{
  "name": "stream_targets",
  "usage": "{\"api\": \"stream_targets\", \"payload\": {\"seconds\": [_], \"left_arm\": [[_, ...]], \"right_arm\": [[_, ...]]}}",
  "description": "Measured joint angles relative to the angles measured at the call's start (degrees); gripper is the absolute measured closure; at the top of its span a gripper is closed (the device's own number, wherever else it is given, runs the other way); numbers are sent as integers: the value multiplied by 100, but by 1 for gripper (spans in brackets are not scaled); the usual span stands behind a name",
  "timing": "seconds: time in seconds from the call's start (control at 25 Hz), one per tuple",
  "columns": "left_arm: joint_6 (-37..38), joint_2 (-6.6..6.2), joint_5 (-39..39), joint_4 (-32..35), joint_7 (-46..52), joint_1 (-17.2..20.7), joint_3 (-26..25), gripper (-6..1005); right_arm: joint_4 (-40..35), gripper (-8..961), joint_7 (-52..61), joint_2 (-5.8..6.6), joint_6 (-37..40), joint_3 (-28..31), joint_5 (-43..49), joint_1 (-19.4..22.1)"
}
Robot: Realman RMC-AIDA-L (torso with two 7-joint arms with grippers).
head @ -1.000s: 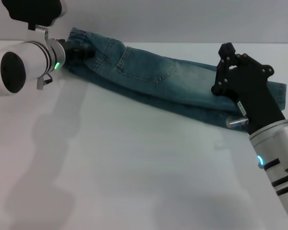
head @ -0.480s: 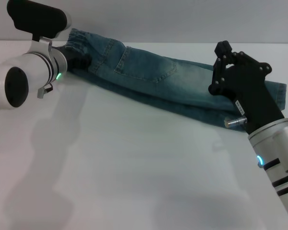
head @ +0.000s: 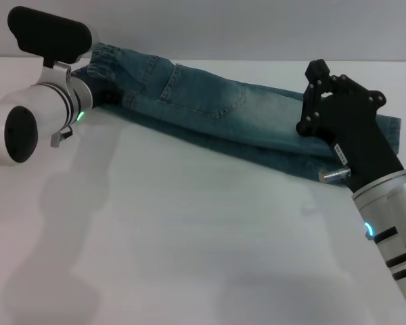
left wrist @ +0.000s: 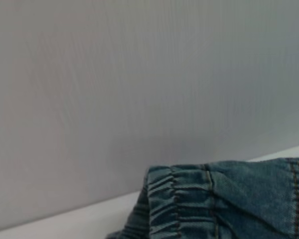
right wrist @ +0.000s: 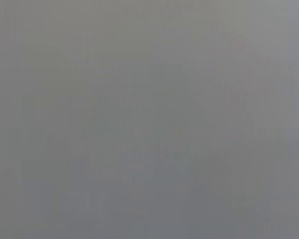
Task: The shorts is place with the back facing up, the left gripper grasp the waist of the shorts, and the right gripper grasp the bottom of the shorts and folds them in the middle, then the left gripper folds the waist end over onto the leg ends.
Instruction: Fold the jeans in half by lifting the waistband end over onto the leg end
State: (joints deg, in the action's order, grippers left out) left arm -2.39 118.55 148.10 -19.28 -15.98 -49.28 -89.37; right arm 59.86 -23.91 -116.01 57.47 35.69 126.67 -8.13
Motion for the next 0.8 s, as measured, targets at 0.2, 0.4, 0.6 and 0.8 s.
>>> {"api": "stream_targets", "payload": {"seconds": [0.2,0.4,0.6,0.8], "left_arm": [[-225,8,-1,-13,3,67,0,915],[-569,15,-1,-426,5,345,41,976],[-977,20,-5,-1140,86,791,205,1000],[-1272,15,1,-1776,166,1174,320,999]], "right_arm": [[14,954,0,0,0,-15,0,-1],[53,954,0,-1,-59,-21,0,-4],[109,954,17,21,-149,-20,0,-4],[117,954,38,25,-171,-19,0,-4]]}}
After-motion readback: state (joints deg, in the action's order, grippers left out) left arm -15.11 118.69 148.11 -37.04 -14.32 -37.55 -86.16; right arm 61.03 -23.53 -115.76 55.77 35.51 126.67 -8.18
